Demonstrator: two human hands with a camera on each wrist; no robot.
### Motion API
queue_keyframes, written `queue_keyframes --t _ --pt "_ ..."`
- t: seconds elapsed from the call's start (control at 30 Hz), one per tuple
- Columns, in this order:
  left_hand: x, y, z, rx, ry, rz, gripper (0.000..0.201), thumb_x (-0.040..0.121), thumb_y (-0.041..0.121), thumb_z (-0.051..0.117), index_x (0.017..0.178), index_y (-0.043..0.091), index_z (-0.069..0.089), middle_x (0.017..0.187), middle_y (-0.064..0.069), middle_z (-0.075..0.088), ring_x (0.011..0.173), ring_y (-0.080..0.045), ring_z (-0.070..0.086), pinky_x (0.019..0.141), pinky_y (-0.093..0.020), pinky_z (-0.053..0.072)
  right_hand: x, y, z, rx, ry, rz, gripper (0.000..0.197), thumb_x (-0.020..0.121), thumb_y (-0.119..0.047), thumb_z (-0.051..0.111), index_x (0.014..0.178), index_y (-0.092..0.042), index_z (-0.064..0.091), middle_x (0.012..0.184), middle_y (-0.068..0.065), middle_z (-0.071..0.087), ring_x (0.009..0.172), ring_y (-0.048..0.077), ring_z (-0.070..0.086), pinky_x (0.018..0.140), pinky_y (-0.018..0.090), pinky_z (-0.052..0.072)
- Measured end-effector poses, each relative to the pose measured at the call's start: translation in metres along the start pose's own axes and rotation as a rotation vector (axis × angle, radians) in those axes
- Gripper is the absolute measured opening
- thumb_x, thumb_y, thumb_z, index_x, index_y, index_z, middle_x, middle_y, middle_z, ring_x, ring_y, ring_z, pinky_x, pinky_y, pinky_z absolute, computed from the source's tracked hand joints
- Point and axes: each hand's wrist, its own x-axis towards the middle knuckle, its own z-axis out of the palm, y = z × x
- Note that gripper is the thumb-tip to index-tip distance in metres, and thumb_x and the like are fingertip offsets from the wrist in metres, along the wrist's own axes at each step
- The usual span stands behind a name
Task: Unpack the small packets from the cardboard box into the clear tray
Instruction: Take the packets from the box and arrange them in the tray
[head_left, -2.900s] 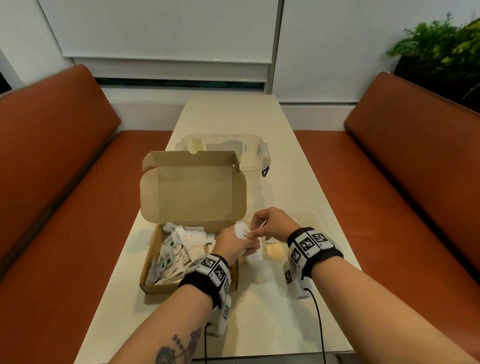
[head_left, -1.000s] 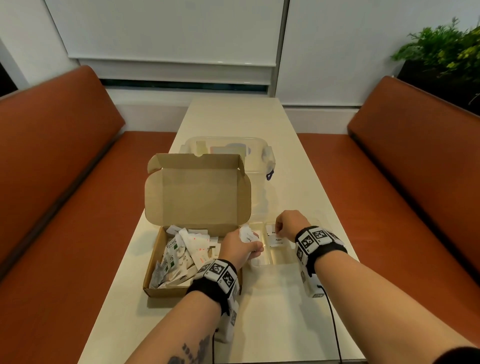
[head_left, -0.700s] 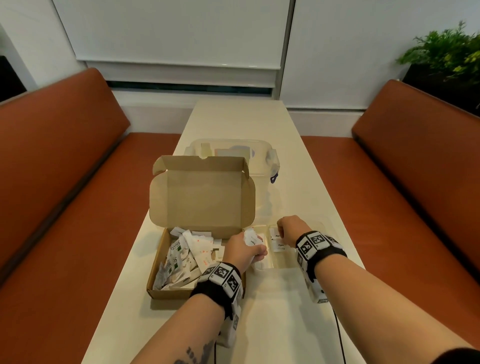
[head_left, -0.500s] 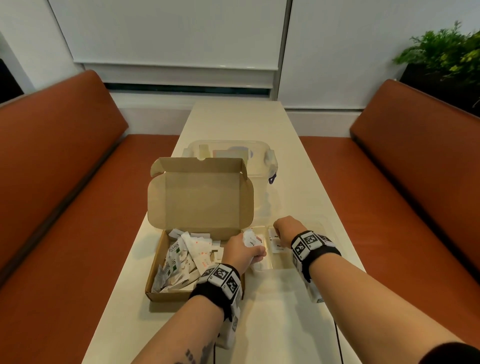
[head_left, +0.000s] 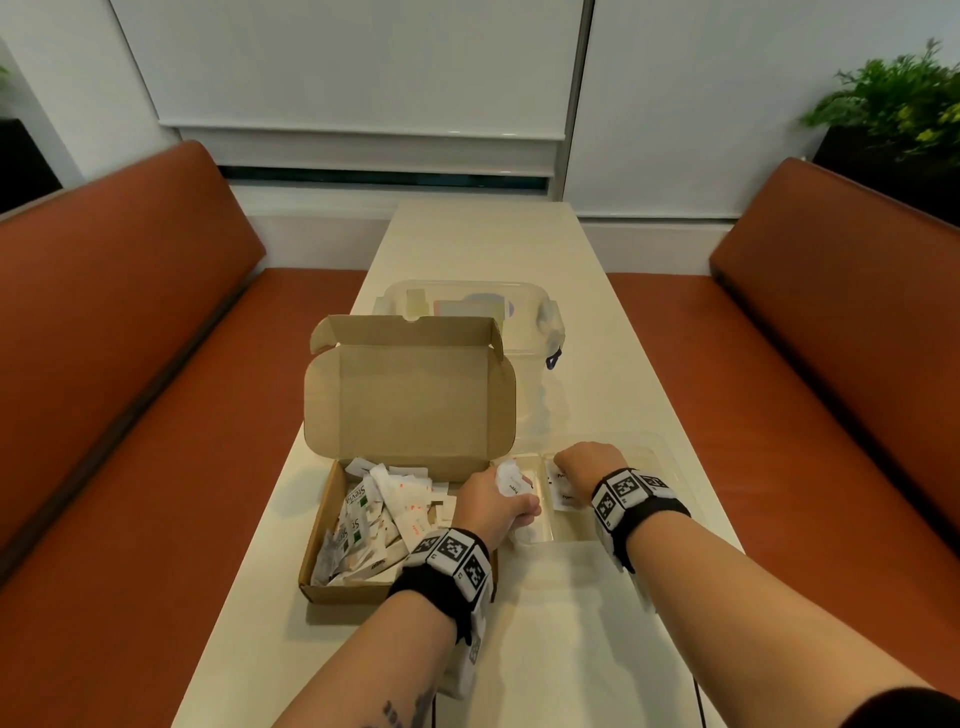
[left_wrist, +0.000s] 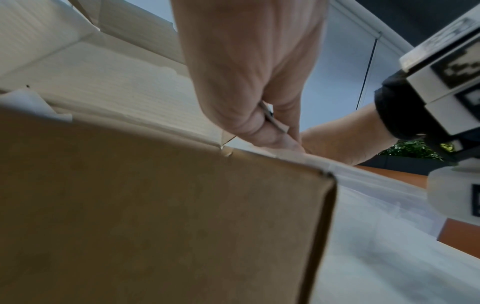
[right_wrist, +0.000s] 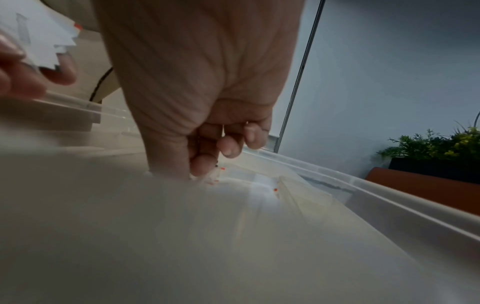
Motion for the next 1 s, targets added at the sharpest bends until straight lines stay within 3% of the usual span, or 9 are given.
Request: queue_keyframes --t 0.13,0.27,0.4,0.7,0.87,1.0 --pt "-0.0005 -0.0006 0.0 0.014 0.003 0.01 0.021 0.07 -0.009 0.072 0.075 0.009 0.062 0.074 -0.01 0.064 0.07 -0.021 0.063 0.061 -0.025 0.058 0.0004 0.0005 0.0028 0.035 0.021 -0.012 0.022 0.091 -0.01 0.049 0.112 -0.009 0.056 0.114 0.008 0.062 0.105 0.027 0.061 0.081 0.032 0.047" --pt "-0.0007 -0.0001 -0.0004 0.01 0.002 0.003 0.02 0.071 -0.008 0.072 0.077 0.008 0.062 0.069 -0.007 0.064 0.059 -0.012 0.064 0.057 -0.021 0.055 0.0006 0.0017 0.0057 0.129 0.043 -0.009 0.032 0.087 -0.019 0.059 0.116 -0.01 0.05 0.116 0.008 0.059 0.105 0.027 0.06 0.08 0.032 0.046" --pt "-0.0007 -0.0011 -0.0004 0.005 0.007 0.005 0.02 0.072 -0.009 0.072 0.079 0.008 0.062 0.075 -0.012 0.065 0.067 -0.019 0.063 0.061 -0.023 0.058 0.0008 0.001 0.0089 0.147 0.047 0.003 0.036 0.085 -0.019 0.062 0.118 -0.012 0.049 0.117 0.007 0.058 0.106 0.026 0.059 0.082 0.033 0.046" --pt "0.0001 -0.0019 -0.0005 -0.001 0.0 -0.002 0.021 0.073 -0.007 0.072 0.079 0.01 0.062 0.081 -0.013 0.064 0.078 -0.024 0.065 0.069 -0.028 0.059 0.0029 -0.0015 0.0071 0.122 0.046 0.006 0.028 0.088 -0.018 0.059 0.115 -0.013 0.056 0.116 0.006 0.062 0.105 0.025 0.061 0.083 0.031 0.048" --pt "0.0004 -0.0025 -0.0002 -0.005 -0.002 -0.006 0.019 0.073 -0.007 0.072 0.08 0.008 0.062 0.074 -0.009 0.065 0.067 -0.017 0.066 0.064 -0.025 0.059 0.0022 -0.0007 0.0079 0.133 0.07 0.013 0.027 0.088 -0.019 0.058 0.113 -0.01 0.055 0.114 0.008 0.061 0.103 0.026 0.062 0.074 0.029 0.045" --pt "-0.0001 -0.0021 0.0 -0.01 -0.002 -0.001 0.019 0.074 -0.008 0.071 0.079 0.008 0.062 0.075 -0.011 0.066 0.068 -0.02 0.066 0.062 -0.023 0.058 0.0012 -0.0006 0.0074 0.136 0.079 0.019 0.029 0.088 -0.019 0.058 0.115 -0.009 0.052 0.116 0.009 0.06 0.105 0.027 0.06 0.078 0.031 0.046"
